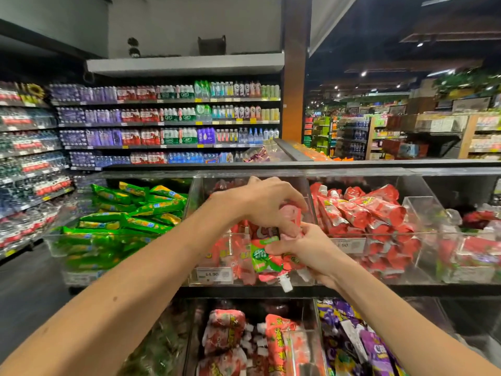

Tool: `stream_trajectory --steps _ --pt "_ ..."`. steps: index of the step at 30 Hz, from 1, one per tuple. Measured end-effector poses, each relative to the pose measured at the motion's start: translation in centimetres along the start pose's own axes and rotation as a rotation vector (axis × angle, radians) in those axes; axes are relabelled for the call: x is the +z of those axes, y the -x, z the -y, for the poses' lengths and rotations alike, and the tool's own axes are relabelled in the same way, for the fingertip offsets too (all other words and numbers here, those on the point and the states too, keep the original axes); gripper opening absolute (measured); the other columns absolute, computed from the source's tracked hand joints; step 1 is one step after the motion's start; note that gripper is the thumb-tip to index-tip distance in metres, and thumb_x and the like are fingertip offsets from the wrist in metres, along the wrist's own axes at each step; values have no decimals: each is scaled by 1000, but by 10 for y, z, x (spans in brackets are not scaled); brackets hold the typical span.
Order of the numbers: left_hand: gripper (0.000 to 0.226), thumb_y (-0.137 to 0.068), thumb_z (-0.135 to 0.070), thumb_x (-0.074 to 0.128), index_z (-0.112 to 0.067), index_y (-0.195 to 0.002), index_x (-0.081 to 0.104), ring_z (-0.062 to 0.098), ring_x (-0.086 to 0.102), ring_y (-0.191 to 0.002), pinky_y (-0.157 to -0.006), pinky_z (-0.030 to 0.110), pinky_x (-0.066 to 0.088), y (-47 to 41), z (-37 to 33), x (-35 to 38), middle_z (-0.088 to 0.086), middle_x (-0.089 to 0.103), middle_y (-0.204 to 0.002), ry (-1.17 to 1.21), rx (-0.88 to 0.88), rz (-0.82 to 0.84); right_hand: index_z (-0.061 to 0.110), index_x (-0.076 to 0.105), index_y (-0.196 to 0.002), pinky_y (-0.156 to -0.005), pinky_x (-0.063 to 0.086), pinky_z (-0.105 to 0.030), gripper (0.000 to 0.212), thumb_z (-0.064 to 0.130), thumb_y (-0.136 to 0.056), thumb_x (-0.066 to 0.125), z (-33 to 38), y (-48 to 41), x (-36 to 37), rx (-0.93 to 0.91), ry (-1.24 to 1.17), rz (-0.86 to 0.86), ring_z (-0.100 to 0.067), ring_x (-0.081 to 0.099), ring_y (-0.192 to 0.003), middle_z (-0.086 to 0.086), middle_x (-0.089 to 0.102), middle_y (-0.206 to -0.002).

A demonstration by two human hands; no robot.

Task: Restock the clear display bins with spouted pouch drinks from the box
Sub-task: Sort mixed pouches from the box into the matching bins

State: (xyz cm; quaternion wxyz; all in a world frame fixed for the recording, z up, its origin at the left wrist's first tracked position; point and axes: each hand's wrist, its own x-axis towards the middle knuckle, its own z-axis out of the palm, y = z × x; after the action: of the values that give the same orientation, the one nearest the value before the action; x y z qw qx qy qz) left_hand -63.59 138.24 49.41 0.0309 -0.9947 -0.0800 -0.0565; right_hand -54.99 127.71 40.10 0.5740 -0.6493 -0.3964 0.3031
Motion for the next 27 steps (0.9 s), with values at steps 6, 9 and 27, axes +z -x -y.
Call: stream_trajectory --steps 6,9,27 --pt "17 -79 -37 82 -38 -91 69 11 62 -85 -77 35 54 7 14 -4 -11 68 -95 266 47 21 5 63 -114 -86 58 -51 54 -10 -66 82 -7 7 14 -64 -125 97 -35 72 -96 -14 75 -102" --pt "12 -83 -31 79 -32 -94 73 5 63 -80 -68 19 51 9 22 -9 -17 69 -88 386 20 -57 5 62 -116 -83 58 -42 55 -13 -68 80 -8 5 14 -65 -212 123 -31 72 -95 -14 75 -104" --pt "25 -83 -22 78 -19 -103 63 12 48 -96 -71 6 29 -14 55 26 0 52 -105 456 -443 -960 11 67 -121 -92 54 -52 59 10 -63 80 -41 -7 -35 164 -726 -47 -33 66 -111 -17 70 -117"
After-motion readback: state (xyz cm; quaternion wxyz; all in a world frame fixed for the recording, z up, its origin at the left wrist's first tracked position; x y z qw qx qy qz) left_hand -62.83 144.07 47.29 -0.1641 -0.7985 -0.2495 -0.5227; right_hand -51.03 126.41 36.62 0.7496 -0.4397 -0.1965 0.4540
